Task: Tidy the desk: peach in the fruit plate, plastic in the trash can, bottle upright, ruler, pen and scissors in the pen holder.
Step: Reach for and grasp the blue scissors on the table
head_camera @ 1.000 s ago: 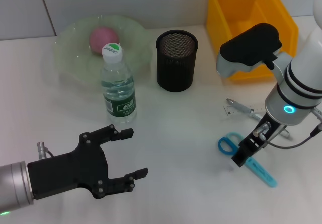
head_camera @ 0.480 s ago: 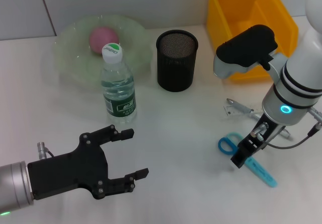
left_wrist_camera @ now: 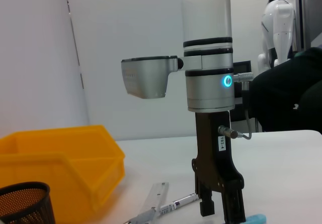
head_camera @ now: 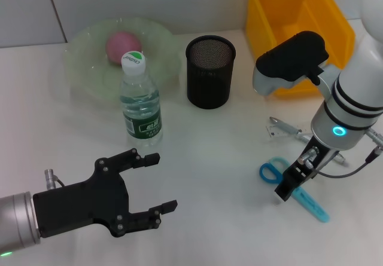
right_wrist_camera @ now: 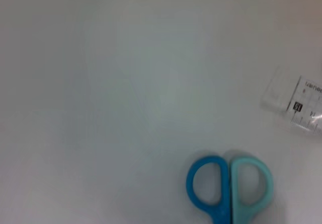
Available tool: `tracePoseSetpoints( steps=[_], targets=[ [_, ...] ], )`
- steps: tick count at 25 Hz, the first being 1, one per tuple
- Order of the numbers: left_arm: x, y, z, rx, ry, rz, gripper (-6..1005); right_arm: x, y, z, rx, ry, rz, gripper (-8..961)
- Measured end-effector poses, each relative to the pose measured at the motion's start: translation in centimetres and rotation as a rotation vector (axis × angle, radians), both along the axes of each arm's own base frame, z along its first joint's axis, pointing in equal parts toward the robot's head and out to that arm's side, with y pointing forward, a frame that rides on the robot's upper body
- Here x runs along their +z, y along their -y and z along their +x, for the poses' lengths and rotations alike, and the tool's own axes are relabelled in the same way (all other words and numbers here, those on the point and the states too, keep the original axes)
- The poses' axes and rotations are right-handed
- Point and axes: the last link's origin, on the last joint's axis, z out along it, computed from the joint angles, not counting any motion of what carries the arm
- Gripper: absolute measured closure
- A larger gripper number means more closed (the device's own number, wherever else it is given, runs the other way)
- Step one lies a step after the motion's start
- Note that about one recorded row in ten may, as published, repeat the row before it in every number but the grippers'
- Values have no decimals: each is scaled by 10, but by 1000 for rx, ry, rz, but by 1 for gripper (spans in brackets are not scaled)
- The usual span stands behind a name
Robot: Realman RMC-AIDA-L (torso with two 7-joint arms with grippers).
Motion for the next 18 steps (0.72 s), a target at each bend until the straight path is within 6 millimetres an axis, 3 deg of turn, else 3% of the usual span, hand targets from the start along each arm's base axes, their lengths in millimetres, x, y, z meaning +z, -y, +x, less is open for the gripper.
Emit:
tracePoseSetpoints(
  steps=[17, 18],
  targets=[
    [0, 3, -1, -6, 5, -4, 205, -1, 0, 1, 3, 1, 2, 289],
    [-1, 3, -1, -6, 6, -6, 205, -1, 0, 1, 3, 1, 2, 346]
  ],
)
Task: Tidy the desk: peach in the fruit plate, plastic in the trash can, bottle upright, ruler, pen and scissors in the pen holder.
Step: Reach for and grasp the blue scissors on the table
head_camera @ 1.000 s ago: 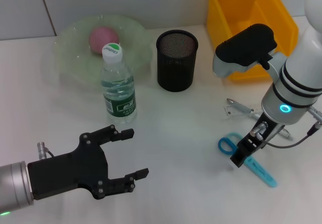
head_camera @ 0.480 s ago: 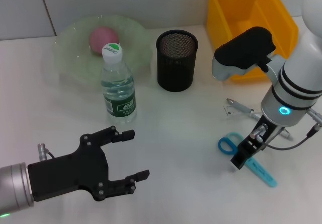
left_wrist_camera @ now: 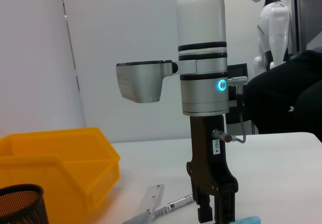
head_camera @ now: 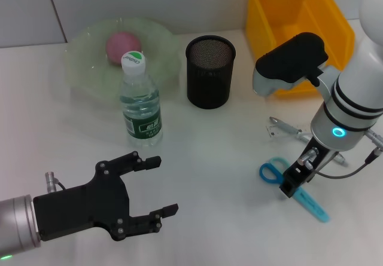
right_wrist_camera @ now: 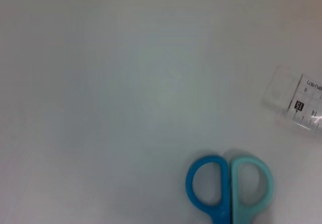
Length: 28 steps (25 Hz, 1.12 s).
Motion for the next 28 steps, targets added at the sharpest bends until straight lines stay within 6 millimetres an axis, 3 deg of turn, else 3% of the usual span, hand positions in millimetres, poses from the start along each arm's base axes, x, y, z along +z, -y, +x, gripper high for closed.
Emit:
tracePoseSetpoints(
  steps=[2, 28],
  targets=[
    [0, 0, 0, 0, 0, 0, 205, 0, 0, 0, -1, 0, -1, 461],
    [1, 0, 0, -5, 4, -2, 206, -7, 1, 2, 12, 6, -12, 509]
  ],
)
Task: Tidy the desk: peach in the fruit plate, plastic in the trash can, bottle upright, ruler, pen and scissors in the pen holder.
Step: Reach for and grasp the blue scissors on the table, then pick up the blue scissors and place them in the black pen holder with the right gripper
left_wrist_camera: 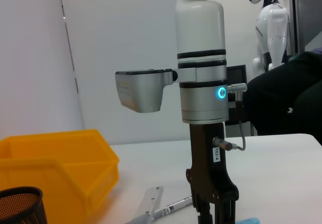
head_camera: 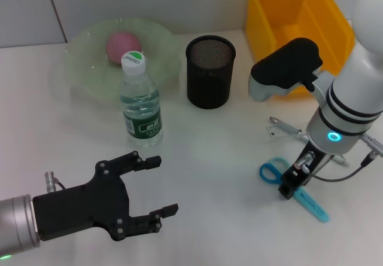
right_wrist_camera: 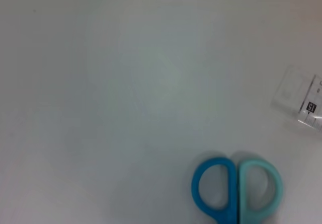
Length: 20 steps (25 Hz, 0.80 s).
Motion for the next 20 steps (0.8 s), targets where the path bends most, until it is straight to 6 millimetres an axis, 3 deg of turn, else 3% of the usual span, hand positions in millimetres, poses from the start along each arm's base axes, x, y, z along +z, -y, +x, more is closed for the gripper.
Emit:
tracePoseSetpoints(
  steps=[6, 10, 16, 20],
  targets=[
    [0, 0, 0, -3, 2, 2, 207, -4, 1, 0, 12, 13, -14, 520],
    [0, 0, 1, -4, 5, 2, 207, -2, 0, -4, 31, 4, -5, 714],
    [3, 2, 2, -10, 23, 1, 207, 10, 1, -13, 62, -49, 52, 721],
    [5, 3, 1, -13, 32, 4, 207, 33, -6, -20, 95, -124, 170, 719]
  ],
)
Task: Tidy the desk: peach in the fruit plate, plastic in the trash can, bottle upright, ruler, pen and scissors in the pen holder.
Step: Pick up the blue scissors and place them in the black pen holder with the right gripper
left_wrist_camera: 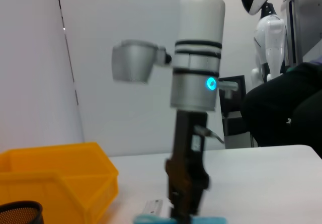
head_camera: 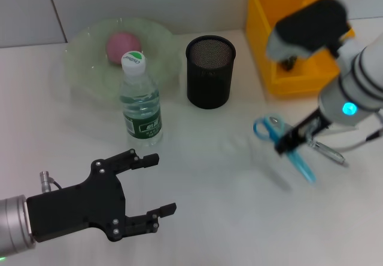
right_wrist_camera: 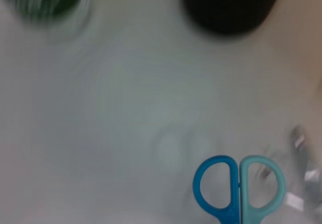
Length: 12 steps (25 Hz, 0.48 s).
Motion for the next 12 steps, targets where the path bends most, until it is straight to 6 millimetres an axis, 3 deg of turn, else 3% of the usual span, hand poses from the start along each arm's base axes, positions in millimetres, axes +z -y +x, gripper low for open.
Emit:
tracePoseSetpoints(
  steps=[1, 6, 12],
  targets=[
    [1, 1, 0, 0, 6, 0, 207, 15, -6, -6, 44, -41, 78, 719],
    [2, 4, -3, 10, 11, 0, 208, 48, -25, -27, 232, -167, 284, 718],
    [1, 5, -6, 24, 28, -4, 208, 47, -50, -42, 432, -285, 380, 716]
  ],
)
